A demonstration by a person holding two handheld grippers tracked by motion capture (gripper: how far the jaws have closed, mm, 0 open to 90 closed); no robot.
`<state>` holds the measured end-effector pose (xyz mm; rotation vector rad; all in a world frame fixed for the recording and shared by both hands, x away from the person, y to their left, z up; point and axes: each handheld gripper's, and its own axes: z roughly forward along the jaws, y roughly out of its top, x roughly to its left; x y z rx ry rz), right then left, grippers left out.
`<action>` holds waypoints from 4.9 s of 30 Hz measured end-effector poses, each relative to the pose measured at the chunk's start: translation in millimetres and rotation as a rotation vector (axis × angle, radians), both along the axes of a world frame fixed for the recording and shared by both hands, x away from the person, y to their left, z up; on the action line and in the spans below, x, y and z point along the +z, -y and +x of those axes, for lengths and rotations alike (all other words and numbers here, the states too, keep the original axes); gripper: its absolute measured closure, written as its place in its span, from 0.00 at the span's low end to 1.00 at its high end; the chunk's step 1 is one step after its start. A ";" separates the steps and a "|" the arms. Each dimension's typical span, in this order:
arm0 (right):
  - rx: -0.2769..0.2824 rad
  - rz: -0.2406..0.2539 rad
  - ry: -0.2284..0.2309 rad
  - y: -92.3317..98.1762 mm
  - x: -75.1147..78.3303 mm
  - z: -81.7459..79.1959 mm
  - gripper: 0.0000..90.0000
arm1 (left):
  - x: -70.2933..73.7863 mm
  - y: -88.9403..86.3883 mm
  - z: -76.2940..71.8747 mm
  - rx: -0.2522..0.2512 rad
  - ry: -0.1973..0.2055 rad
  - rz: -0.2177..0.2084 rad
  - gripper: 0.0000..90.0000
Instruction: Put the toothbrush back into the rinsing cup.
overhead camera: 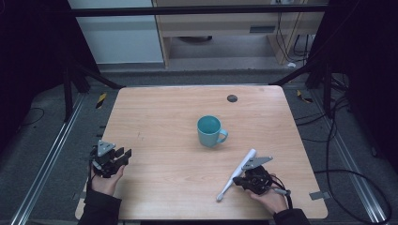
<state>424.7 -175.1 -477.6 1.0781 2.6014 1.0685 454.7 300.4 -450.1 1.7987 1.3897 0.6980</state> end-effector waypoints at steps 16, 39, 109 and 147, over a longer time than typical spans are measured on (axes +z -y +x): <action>-0.293 0.032 0.145 47.8 15.4 48.3 1.00 | -0.6 1.5 0.9 0.001 0.012 0.006 0.72; -0.321 -0.004 0.138 48.7 -1.4 85.4 1.00 | -3.2 0.9 2.3 0.001 0.016 0.013 0.72; -0.298 -0.132 0.060 63.0 -1.0 19.9 1.00 | -1.6 -4.0 -3.0 0.013 0.023 0.009 0.72; -0.010 -0.240 0.012 14.7 49.0 45.7 0.54 | -3.2 -5.3 1.3 -0.001 0.011 0.023 0.70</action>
